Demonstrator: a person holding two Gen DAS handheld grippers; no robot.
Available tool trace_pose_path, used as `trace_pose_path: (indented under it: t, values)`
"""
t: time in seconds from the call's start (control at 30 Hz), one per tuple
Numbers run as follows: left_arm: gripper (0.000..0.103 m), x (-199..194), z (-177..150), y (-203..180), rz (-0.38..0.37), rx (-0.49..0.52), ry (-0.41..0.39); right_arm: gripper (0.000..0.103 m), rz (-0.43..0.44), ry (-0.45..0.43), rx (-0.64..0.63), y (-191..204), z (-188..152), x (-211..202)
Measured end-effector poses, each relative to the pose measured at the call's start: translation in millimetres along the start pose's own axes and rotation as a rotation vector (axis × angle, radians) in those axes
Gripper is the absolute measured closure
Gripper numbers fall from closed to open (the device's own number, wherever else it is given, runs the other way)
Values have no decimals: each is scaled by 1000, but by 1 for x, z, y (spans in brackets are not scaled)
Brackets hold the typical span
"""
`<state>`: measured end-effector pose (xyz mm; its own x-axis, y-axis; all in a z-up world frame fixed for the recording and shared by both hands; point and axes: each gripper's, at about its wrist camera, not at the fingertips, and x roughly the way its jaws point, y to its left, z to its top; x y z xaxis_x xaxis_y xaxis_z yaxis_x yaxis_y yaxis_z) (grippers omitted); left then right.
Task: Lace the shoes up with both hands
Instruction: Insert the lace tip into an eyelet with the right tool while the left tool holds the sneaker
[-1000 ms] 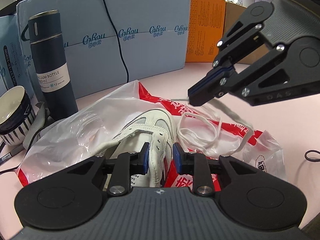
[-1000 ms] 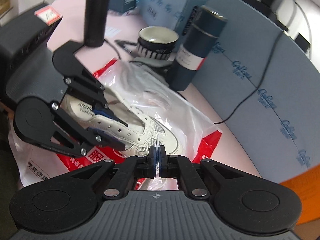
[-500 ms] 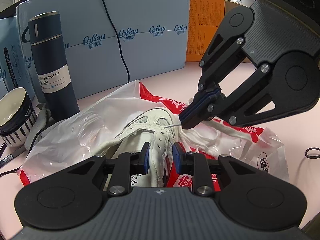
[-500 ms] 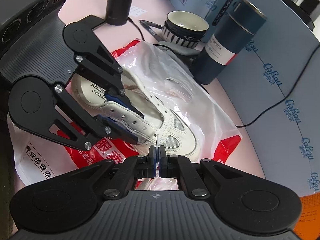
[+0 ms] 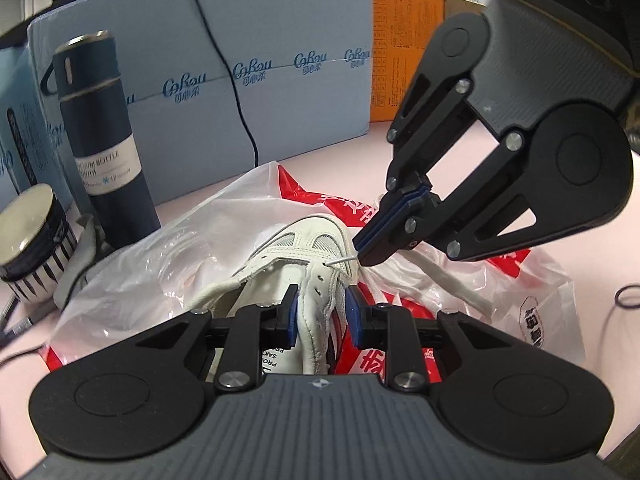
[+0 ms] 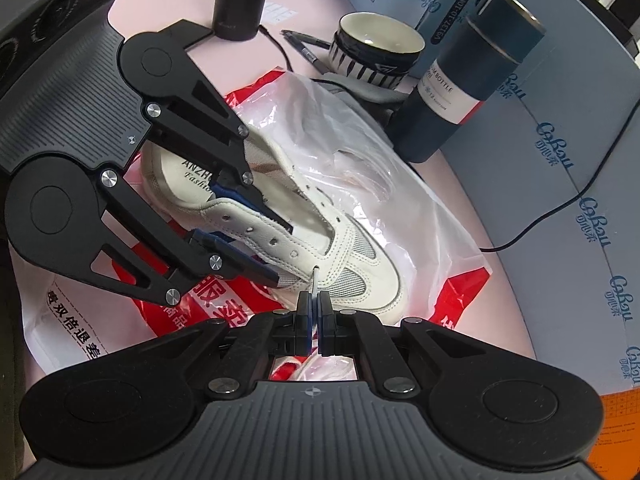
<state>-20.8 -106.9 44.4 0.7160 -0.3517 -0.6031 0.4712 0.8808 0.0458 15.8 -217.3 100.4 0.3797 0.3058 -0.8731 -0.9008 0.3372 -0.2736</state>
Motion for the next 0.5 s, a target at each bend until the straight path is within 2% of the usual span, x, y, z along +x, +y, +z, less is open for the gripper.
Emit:
trace_pose_path:
  t: [0.1, 0.3, 0.5]
  values:
    - [81, -1, -1, -5, 16, 44, -8, 100, 1, 5, -6, 0, 1, 1]
    - [81, -1, -2, -5, 16, 48, -6, 100, -20, -7, 14, -4, 3, 3]
    - [76, 0, -2, -8, 7, 66, -4, 100, -21, -53, 100, -13, 3, 3]
